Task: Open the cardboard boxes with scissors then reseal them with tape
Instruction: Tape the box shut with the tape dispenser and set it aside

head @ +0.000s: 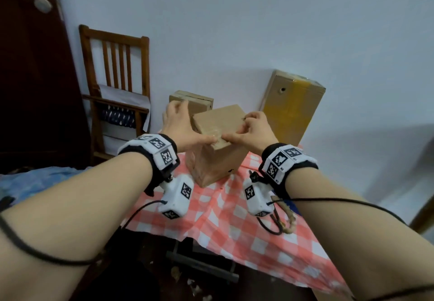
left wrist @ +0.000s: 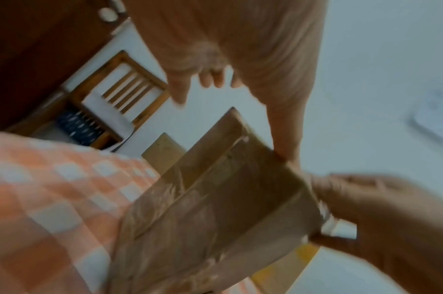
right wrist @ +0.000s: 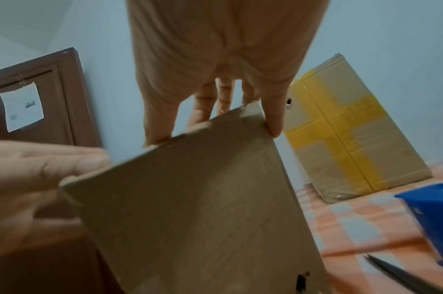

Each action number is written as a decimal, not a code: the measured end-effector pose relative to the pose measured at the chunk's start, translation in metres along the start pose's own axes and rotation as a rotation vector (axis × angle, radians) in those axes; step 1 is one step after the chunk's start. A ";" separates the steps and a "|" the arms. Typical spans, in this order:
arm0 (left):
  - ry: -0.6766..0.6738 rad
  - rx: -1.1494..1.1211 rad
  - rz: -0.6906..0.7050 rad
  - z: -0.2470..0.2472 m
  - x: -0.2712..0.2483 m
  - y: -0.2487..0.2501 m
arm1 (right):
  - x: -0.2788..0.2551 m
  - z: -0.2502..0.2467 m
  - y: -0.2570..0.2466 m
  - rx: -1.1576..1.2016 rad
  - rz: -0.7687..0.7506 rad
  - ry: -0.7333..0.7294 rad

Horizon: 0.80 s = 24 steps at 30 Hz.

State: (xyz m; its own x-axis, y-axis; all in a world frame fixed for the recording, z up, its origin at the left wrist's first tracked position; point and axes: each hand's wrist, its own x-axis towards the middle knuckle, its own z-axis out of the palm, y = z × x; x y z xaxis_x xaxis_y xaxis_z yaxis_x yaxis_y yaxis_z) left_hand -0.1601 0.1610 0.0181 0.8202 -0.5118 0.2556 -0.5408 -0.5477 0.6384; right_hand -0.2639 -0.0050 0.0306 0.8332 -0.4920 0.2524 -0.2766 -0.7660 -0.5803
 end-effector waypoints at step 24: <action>0.198 -0.513 0.083 0.000 -0.021 0.024 | -0.018 -0.024 0.014 0.456 0.243 0.119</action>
State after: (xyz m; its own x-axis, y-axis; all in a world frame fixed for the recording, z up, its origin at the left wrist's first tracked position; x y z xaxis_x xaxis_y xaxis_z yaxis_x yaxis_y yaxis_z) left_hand -0.1898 0.1590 0.0282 0.8247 -0.3787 0.4201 -0.4856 -0.0932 0.8692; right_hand -0.2946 -0.0171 0.0365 0.7036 -0.6968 0.1393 -0.1964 -0.3790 -0.9043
